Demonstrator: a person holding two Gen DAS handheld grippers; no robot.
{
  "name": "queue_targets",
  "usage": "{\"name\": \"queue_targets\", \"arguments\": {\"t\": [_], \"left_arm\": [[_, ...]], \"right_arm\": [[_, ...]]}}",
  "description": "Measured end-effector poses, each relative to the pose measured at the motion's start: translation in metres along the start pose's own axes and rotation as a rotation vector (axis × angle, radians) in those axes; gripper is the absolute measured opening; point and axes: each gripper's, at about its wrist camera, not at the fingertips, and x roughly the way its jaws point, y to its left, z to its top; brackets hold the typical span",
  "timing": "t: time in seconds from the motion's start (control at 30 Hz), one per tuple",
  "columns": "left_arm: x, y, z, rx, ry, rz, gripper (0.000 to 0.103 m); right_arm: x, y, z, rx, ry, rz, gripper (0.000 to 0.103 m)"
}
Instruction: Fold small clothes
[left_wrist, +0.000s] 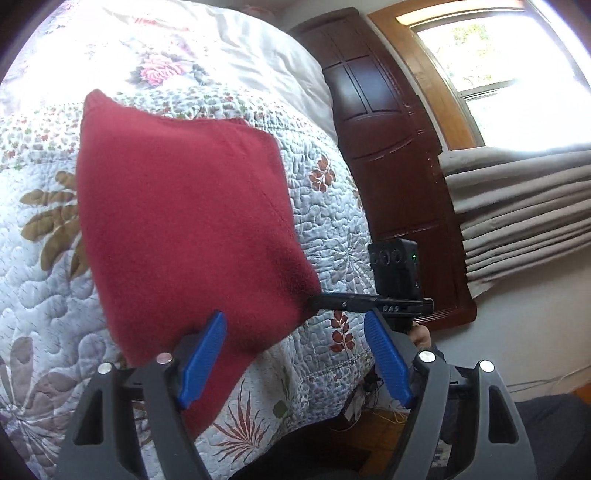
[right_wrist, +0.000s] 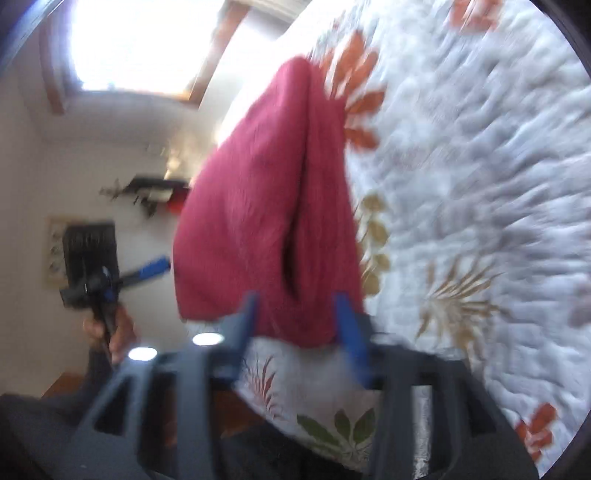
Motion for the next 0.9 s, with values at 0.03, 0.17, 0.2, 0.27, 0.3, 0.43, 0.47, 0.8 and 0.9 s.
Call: {"name": "queue_targets", "arguments": {"t": [0.03, 0.17, 0.2, 0.27, 0.3, 0.43, 0.47, 0.8, 0.9], "left_arm": [[-0.003, 0.002, -0.005, -0.014, -0.015, 0.0, 0.078], [-0.011, 0.008, -0.027, -0.065, -0.049, -0.019, 0.078], [-0.011, 0.009, -0.032, -0.067, -0.05, -0.02, 0.078], [-0.01, 0.012, -0.037, -0.079, -0.046, -0.016, 0.078], [-0.009, 0.013, -0.039, -0.088, -0.041, -0.012, 0.078], [-0.009, 0.006, -0.037, -0.059, -0.022, -0.01, 0.078], [-0.008, 0.004, -0.036, -0.049, -0.016, -0.009, 0.078], [-0.003, 0.005, -0.026, -0.048, 0.014, -0.062, 0.079], [-0.004, -0.004, -0.017, -0.017, 0.011, -0.11, 0.079]], "right_arm": [[-0.004, 0.005, -0.005, 0.016, -0.014, 0.055, 0.058], [0.027, 0.013, -0.051, 0.123, 0.006, 0.191, 0.052], [0.041, 0.009, -0.06, 0.175, -0.01, 0.207, 0.05], [0.059, 0.003, -0.07, 0.262, -0.078, 0.232, 0.05], [0.065, -0.003, -0.073, 0.31, -0.126, 0.26, 0.05], [0.077, -0.019, -0.077, 0.434, -0.237, 0.301, 0.055], [0.08, -0.021, -0.075, 0.444, -0.26, 0.302, 0.056], [0.065, -0.007, -0.074, 0.49, -0.331, 0.341, 0.007], [0.045, 0.013, -0.085, 0.464, -0.346, 0.294, 0.007]]}}
